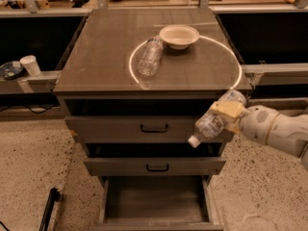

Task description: Pick blue plastic bottle from bottom drawer and place on counter

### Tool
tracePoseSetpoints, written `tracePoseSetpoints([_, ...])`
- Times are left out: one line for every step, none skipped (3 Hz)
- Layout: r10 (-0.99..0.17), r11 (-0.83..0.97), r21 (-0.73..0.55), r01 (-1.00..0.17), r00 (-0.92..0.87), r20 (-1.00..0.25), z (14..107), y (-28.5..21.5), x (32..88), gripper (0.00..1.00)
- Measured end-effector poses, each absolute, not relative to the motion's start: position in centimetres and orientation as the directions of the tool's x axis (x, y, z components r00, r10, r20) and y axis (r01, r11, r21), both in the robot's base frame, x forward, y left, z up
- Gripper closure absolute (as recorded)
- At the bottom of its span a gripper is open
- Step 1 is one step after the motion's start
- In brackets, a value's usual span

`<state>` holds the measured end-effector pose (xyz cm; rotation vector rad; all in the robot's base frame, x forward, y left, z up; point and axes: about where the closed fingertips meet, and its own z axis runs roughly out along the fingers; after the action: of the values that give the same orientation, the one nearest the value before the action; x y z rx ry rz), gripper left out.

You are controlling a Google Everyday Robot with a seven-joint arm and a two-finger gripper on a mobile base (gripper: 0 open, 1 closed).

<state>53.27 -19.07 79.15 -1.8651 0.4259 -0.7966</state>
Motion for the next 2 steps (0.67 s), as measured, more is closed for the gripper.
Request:
tracePoseSetpoints([-0.53,-0.472,-0.868,0.157,0.736,0.422,86.7,-18.9,54.5,1.0])
tracePoseSetpoints([-0.458,-0.514,-0.834,0.203,0.757,0.466,92.2,-18.9,56.4,1.0])
